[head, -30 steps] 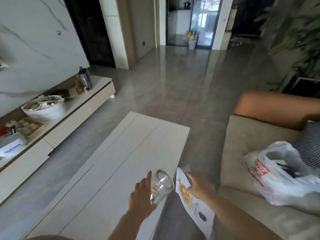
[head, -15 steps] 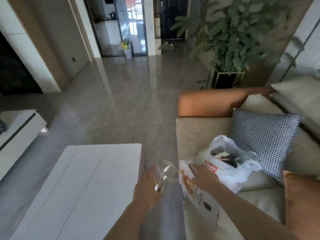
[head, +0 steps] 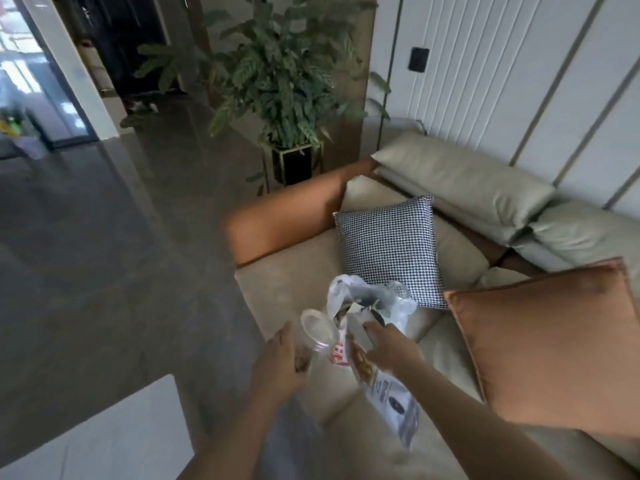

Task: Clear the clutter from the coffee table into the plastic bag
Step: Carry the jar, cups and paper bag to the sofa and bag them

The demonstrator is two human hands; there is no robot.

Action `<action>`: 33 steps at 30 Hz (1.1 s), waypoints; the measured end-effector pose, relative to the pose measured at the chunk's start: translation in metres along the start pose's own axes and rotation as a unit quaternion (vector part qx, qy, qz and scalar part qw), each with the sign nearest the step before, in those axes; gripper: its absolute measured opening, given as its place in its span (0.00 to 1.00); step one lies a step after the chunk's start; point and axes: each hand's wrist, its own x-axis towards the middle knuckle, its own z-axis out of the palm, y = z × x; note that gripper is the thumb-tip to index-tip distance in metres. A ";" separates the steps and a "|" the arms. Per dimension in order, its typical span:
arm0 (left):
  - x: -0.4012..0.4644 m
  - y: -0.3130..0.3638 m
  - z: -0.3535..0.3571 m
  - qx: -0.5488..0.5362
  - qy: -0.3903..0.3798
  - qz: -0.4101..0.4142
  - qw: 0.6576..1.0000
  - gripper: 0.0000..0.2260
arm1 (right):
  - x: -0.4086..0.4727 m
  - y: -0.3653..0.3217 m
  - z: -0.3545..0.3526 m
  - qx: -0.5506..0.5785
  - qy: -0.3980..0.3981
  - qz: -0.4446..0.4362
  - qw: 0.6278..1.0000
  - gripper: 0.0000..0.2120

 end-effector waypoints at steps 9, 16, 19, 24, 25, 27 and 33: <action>0.081 0.051 0.024 -0.033 -0.064 0.054 0.996 0.43 | 0.042 0.040 -0.032 0.032 0.021 0.080 0.996 0.19; 0.157 0.101 0.041 -0.040 -0.051 0.082 0.995 0.43 | 0.117 0.069 -0.080 0.060 0.048 0.086 0.993 0.16; 0.186 0.112 0.053 -0.091 -0.025 0.093 0.991 0.40 | 0.145 0.078 -0.087 0.069 0.054 0.100 0.991 0.17; 0.224 0.116 0.084 -0.100 -0.036 0.098 0.990 0.38 | 0.179 0.093 -0.080 0.097 0.041 0.115 0.988 0.18; 0.229 0.115 0.090 -0.100 -0.048 0.092 0.990 0.38 | 0.185 0.097 -0.075 0.102 0.038 0.117 0.987 0.19; 0.241 0.110 0.101 -0.104 -0.066 0.087 0.989 0.39 | 0.194 0.103 -0.067 0.120 0.030 0.128 0.984 0.19; 0.272 0.091 0.121 -0.064 -0.070 0.108 0.990 0.37 | 0.219 0.110 -0.047 0.170 0.017 0.163 0.972 0.24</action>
